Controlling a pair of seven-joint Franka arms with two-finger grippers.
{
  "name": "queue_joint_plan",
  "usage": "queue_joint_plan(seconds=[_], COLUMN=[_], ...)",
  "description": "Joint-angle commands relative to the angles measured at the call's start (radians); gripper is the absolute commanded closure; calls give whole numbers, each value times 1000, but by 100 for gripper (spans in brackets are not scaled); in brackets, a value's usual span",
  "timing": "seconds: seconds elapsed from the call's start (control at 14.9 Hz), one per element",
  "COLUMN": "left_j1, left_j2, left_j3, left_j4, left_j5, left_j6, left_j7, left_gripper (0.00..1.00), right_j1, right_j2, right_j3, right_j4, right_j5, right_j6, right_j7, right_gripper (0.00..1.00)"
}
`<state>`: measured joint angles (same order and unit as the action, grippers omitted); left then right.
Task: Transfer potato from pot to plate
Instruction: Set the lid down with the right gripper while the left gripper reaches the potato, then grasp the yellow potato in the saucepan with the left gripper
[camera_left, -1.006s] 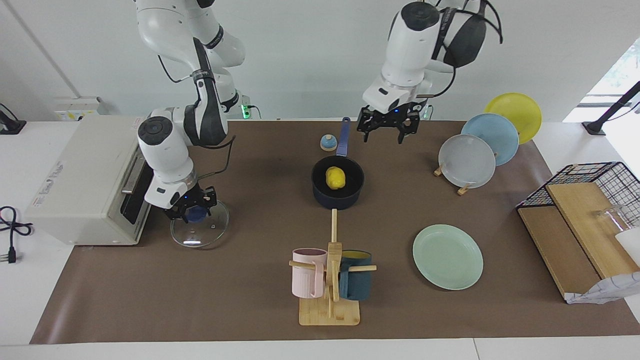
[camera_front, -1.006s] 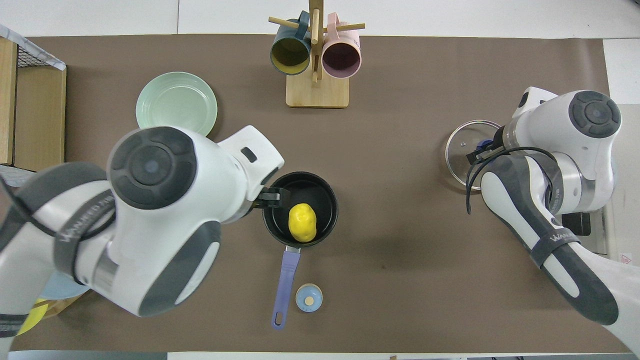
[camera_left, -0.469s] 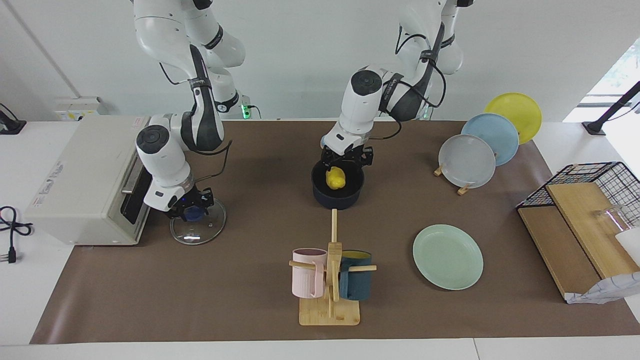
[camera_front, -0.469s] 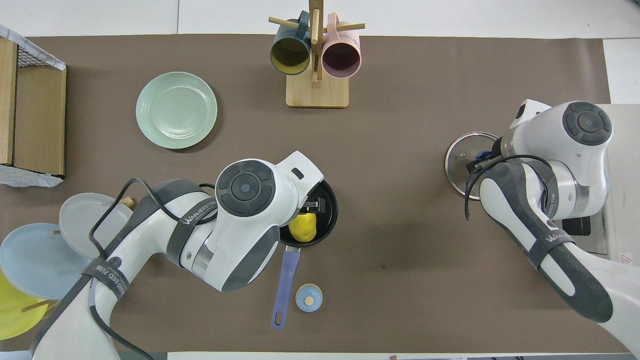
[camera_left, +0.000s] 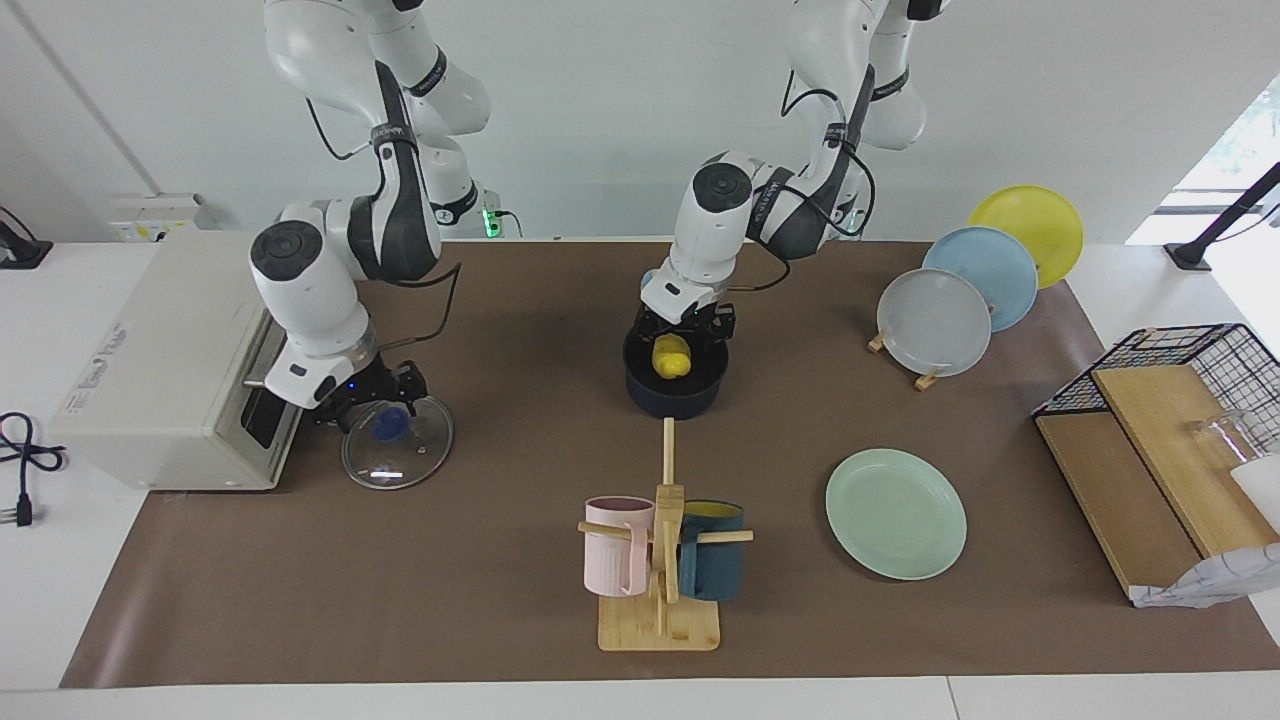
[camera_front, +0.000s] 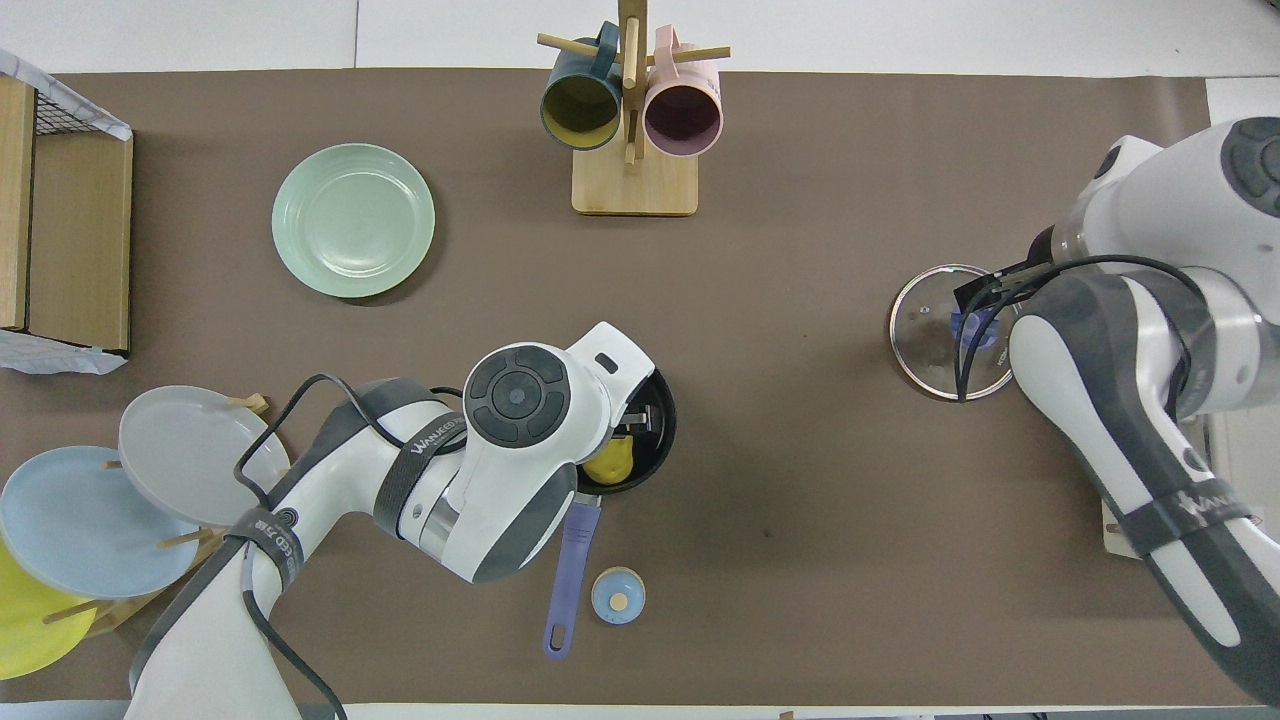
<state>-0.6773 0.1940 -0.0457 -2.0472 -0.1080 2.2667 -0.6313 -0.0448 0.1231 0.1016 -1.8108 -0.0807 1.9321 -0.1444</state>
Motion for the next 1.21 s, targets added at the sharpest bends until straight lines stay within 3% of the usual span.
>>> queue_joint_plan(seconds=[0.0, 0.2, 0.34, 0.54, 0.8, 1.01, 1.14], left_j1=[-22, -41, -42, -56, -57, -62, -70], left_j2=[7, 7, 15, 24, 25, 44, 47], left_j3=[18, 20, 18, 20, 20, 20, 20], left_j4=[-21, -33, -33, -33, -33, -33, -33], left_j5=[-19, -21, -21, -19, -19, -19, -19], left_j6=[33, 37, 39, 50, 50, 60, 63], left_j7=[-28, -47, -53, -73, -77, -87, -85], left_gripper=[0, 0, 0, 0, 0, 14, 33], right_j1=[0, -1, -1, 3, 25, 42, 71], right_j2=[-87, -184, -192, -175, -77, -95, -127], right_j3=[4, 3, 3, -17, -22, -39, -80], right_j4=[57, 59, 70, 80, 232, 222, 179], right_j5=[16, 16, 16, 16, 15, 18, 16], right_j6=[-151, -252, -292, -305, -435, -436, -436], right_j7=[43, 43, 45, 54, 124, 154, 152], right_gripper=[0, 0, 0, 0, 0, 0, 0])
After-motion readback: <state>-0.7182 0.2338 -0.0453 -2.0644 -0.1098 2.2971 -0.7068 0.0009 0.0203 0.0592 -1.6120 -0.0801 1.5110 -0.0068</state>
